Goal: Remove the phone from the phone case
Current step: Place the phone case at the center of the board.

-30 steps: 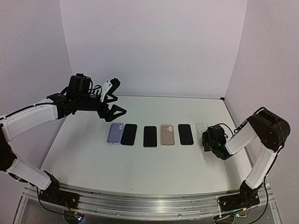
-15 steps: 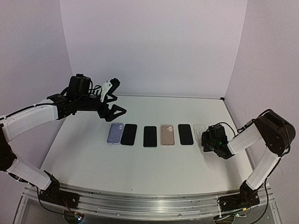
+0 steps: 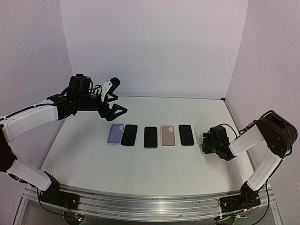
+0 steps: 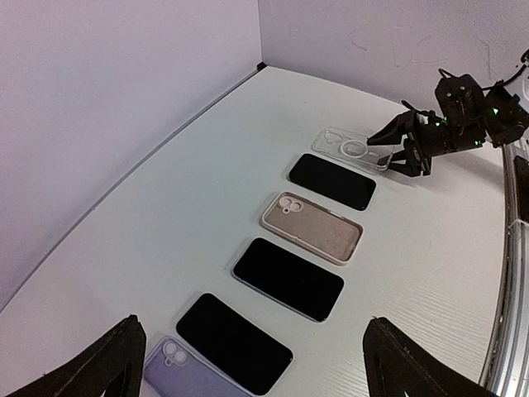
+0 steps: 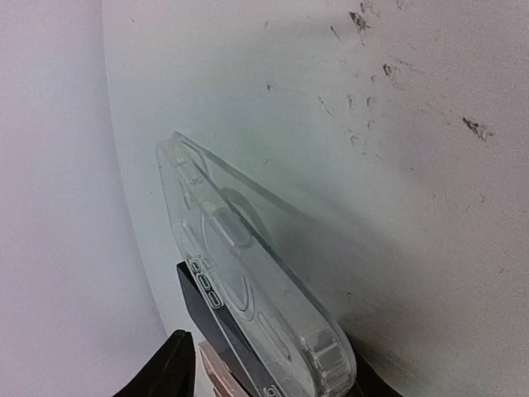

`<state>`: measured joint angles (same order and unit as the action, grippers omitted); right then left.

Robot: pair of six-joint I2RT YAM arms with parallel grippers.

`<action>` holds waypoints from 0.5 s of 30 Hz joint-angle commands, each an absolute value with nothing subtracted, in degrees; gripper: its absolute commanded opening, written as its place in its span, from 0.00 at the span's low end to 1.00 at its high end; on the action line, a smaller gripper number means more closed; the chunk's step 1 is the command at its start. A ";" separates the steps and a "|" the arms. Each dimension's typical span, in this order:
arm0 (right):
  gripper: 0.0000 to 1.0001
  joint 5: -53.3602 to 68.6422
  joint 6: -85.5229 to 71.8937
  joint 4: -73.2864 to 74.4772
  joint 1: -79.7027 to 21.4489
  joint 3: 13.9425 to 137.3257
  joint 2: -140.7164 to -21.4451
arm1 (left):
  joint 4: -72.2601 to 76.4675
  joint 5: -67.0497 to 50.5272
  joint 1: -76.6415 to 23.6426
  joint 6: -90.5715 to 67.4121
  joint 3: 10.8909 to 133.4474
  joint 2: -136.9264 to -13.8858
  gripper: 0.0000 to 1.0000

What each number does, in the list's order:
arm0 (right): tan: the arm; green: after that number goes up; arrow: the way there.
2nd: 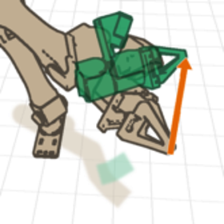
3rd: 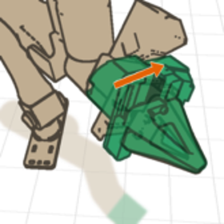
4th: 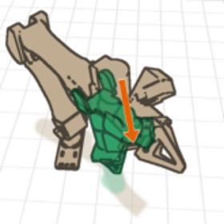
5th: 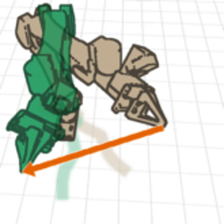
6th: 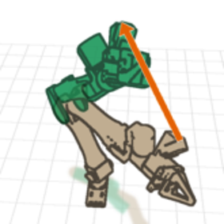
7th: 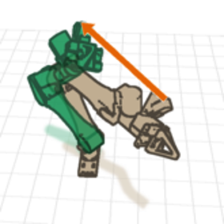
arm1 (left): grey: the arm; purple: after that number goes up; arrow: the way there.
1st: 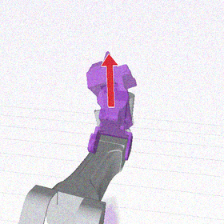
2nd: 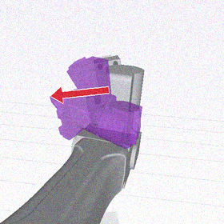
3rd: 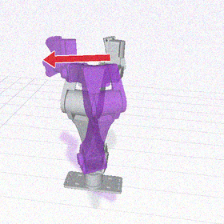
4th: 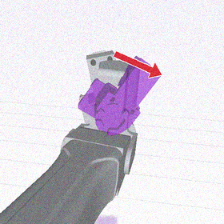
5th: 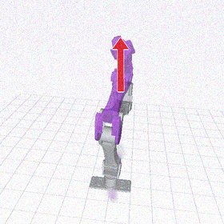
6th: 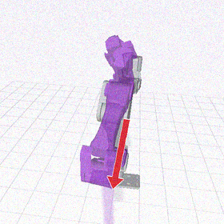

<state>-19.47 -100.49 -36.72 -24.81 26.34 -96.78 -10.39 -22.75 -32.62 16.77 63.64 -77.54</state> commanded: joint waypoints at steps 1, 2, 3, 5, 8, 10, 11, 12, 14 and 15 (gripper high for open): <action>0.57 -15.72 -101.64 -24.56 -25.10 26.15 -97.43 | -8.51 -23.18 -32.52 16.03 64.04 -76.91 0.93; 0.61 -15.57 -101.41 -22.95 -25.11 26.53 -96.71 | -8.51 -23.20 -32.52 16.04 63.98 -76.88 0.93; 0.66 -15.66 -101.18 -21.17 -25.13 26.90 -95.90 | -8.52 -23.20 -32.52 16.04 63.87 -76.83 0.93; 0.81 -16.59 -100.52 -14.97 -25.24 28.53 -93.52 | -8.51 -23.17 -32.52 16.08 63.88 -76.87 0.93; 0.95 -20.15 -99.39 -4.66 -25.39 30.84 -89.37 | -8.20 -23.34 -32.53 16.05 63.71 -76.96 0.93; 0.98 -22.63 -98.61 -0.75 -25.39 31.61 -87.22 | -7.94 -23.56 -32.55 15.99 63.57 -77.04 0.93; 0.98 -23.66 -98.28 0.32 -25.39 31.81 -86.22 | -7.79 -23.66 -32.52 15.90 63.51 -77.08 0.93; 0.98 -24.31 -97.89 1.37 -25.38 31.93 -85.40 | -7.65 -23.70 -32.52 15.85 63.40 -77.11 0.93; 0.98 -23.99 -97.36 2.36 -25.39 32.48 -84.67 | -7.41 -23.74 -32.52 15.67 63.27 -77.16 0.93; 0.98 -23.43 -97.15 2.60 -25.40 32.80 -84.49 | -7.33 -23.65 -32.52 15.56 63.17 -77.19 0.93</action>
<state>-21.44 -99.16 -9.25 -25.21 31.51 -85.71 -10.33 -22.90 -32.62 16.42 63.61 -77.54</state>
